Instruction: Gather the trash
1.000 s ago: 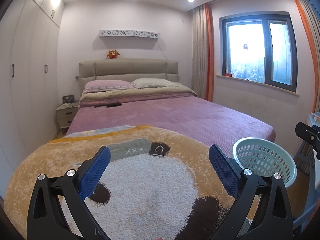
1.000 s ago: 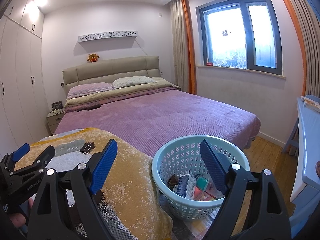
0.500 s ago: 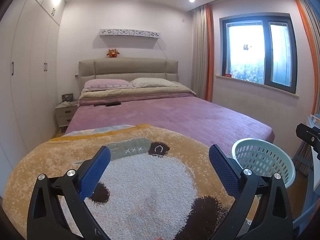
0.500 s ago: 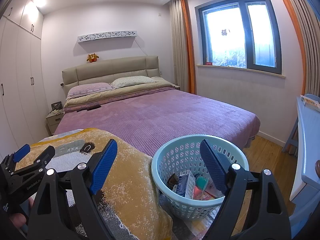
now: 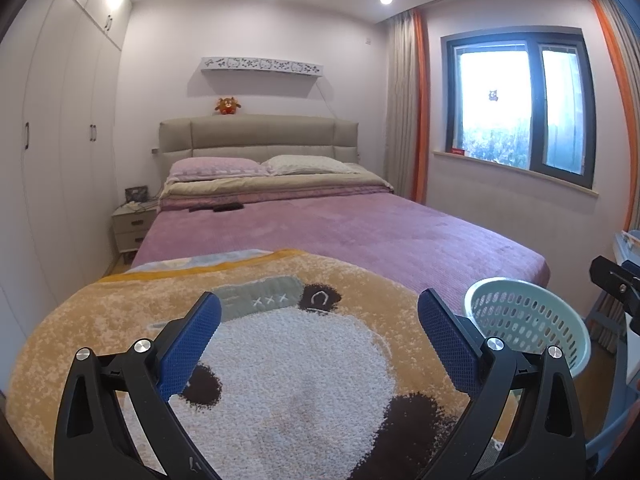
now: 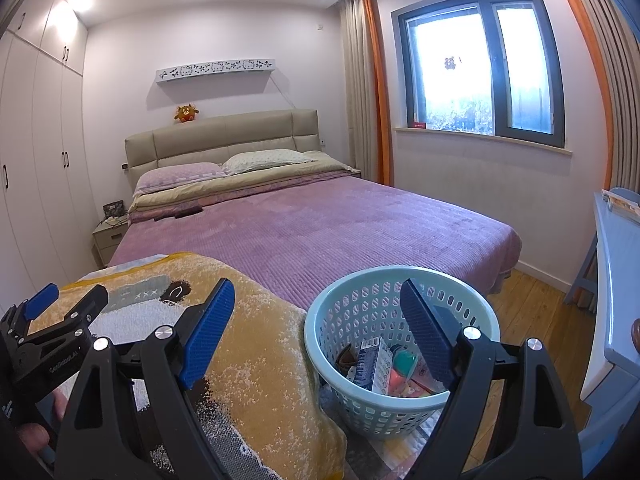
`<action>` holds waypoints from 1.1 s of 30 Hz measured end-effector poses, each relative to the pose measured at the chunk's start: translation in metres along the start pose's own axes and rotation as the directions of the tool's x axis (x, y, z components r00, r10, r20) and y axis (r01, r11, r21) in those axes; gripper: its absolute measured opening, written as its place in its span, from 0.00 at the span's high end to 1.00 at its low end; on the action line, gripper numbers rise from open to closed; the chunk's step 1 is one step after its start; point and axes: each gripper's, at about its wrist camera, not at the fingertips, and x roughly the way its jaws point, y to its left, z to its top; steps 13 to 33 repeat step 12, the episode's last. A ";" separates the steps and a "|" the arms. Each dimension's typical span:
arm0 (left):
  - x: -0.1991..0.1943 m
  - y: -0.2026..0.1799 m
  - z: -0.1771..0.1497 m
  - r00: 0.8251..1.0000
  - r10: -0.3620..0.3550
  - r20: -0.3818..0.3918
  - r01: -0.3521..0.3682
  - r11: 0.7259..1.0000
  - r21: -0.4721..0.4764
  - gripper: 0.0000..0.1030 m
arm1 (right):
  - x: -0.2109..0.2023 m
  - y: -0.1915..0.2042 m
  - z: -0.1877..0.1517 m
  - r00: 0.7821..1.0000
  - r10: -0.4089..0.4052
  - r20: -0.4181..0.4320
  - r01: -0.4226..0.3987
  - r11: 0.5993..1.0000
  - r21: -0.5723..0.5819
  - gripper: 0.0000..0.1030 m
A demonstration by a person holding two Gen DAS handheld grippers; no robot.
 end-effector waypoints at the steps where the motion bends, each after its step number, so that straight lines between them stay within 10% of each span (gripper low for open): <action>1: -0.001 -0.001 0.000 1.000 0.012 0.006 -0.012 1.000 0.004 0.07 | 0.000 0.000 0.000 1.000 0.001 0.000 -0.001 1.000 0.000 0.22; 33: -0.019 0.001 0.019 1.000 -0.011 0.002 0.011 1.000 -0.001 0.07 | -0.011 0.005 0.012 1.000 0.008 0.022 -0.008 1.000 -0.003 0.22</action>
